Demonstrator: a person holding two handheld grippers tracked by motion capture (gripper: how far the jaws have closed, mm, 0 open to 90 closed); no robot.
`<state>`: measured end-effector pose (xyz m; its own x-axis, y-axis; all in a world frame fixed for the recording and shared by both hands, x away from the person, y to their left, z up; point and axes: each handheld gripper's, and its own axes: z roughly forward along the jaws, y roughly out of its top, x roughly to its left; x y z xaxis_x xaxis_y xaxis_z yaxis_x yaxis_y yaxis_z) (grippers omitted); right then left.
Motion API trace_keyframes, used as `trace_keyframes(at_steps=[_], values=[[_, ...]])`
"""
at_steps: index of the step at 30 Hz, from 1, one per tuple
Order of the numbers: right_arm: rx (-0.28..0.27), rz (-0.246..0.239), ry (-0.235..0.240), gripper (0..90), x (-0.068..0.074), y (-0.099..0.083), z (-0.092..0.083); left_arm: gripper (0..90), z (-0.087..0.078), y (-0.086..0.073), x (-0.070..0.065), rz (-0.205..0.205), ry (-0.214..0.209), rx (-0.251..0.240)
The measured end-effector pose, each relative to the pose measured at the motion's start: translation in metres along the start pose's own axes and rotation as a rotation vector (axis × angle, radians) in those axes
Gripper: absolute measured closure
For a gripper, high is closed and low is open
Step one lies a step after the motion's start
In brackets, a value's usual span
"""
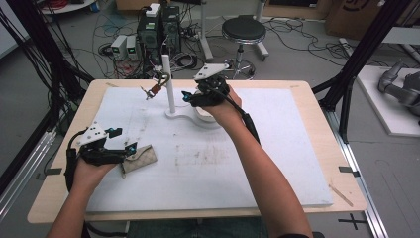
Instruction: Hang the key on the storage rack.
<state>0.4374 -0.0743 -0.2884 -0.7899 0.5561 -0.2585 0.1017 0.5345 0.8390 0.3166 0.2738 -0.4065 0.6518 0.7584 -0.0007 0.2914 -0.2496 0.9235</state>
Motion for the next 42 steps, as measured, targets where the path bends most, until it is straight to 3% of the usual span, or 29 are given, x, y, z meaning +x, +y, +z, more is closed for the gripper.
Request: trace_keyframes(at_steps=[2, 6, 11, 24, 26, 40, 42], values=[[-0.016, 0.015, 0.017, 36.0, -0.001, -0.007, -0.007, 19.9, 0.001, 0.0, 0.0, -0.001, -0.002, 0.003], [-0.043, 0.03, 0.008, 33.6, -0.004, -0.024, -0.025, 19.9, 0.003, -0.001, -0.002, -0.008, -0.015, 0.017], [-0.037, 0.082, 0.001, 29.1, -0.012, -0.048, -0.047, 19.9, 0.004, 0.0, -0.003, 0.002, -0.025, 0.014], [-0.075, 0.187, -0.066, 25.8, -0.027, -0.107, -0.1, 19.9, 0.006, -0.001, -0.004, 0.005, -0.034, 0.012], [-0.08, 0.185, -0.083, 25.0, -0.028, -0.116, -0.107, 19.9, 0.006, -0.001, -0.004, 0.008, -0.034, 0.008], [-0.056, 0.275, -0.129, 21.7, -0.022, -0.174, -0.131, 19.9, 0.006, -0.002, -0.003, 0.004, -0.032, 0.005], [-0.053, 0.291, -0.133, 21.6, -0.019, -0.189, -0.134, 19.9, 0.007, -0.002, -0.003, 0.001, -0.033, 0.008]])
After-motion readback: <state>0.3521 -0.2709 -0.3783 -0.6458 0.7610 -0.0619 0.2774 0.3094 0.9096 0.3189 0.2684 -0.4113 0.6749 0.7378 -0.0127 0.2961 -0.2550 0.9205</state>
